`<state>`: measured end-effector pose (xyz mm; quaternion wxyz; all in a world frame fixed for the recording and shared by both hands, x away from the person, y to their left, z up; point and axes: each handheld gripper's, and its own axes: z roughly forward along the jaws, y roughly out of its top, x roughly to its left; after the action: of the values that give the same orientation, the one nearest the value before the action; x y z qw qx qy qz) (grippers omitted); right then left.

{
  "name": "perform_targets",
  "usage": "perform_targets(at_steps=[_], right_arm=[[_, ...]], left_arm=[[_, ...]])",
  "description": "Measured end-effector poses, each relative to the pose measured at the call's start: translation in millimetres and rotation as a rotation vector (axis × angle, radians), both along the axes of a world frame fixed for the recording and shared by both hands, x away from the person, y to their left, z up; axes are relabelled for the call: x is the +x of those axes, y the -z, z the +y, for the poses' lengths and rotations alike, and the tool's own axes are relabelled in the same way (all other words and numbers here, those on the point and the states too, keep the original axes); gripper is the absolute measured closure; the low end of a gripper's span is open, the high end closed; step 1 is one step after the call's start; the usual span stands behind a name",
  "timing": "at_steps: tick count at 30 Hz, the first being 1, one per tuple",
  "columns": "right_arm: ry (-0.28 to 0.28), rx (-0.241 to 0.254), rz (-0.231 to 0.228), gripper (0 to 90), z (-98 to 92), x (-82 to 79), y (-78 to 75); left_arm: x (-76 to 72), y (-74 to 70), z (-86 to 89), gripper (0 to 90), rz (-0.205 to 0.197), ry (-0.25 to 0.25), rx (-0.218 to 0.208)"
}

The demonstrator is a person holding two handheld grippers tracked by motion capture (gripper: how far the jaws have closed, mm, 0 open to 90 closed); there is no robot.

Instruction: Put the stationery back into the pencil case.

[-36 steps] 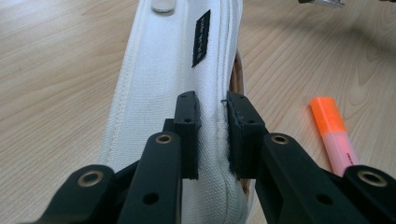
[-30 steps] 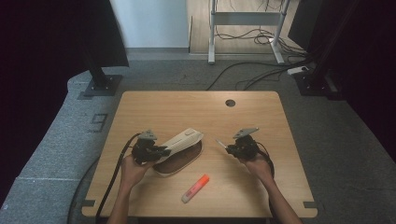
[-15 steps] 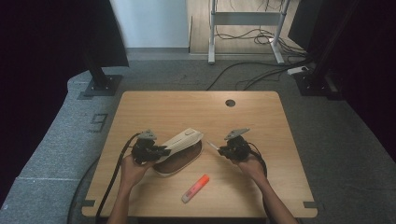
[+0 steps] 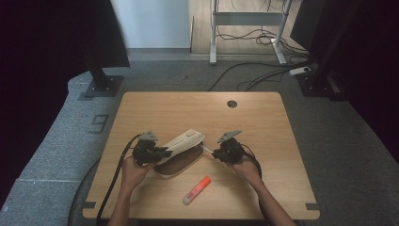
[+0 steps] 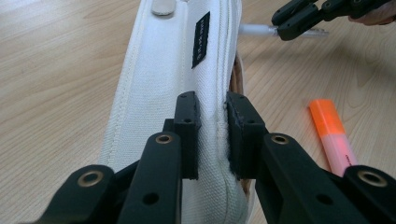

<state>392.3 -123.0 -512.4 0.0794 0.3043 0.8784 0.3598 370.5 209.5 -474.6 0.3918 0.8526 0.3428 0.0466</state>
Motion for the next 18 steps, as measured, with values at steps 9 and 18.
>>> perform_targets(at_steps=[9, 18], right_arm=[[-0.039, -0.004, -0.003, 78.0, 18.6, 1.2, -1.2], [-0.061, -0.018, 0.009, 78.0, 33.9, 5.9, 2.1]], left_arm=[[-0.1, -0.3, 0.0, 75.9, -0.001, 0.0, -0.001], [-0.3, -1.0, 0.3, 75.8, -0.003, 0.001, -0.005]])
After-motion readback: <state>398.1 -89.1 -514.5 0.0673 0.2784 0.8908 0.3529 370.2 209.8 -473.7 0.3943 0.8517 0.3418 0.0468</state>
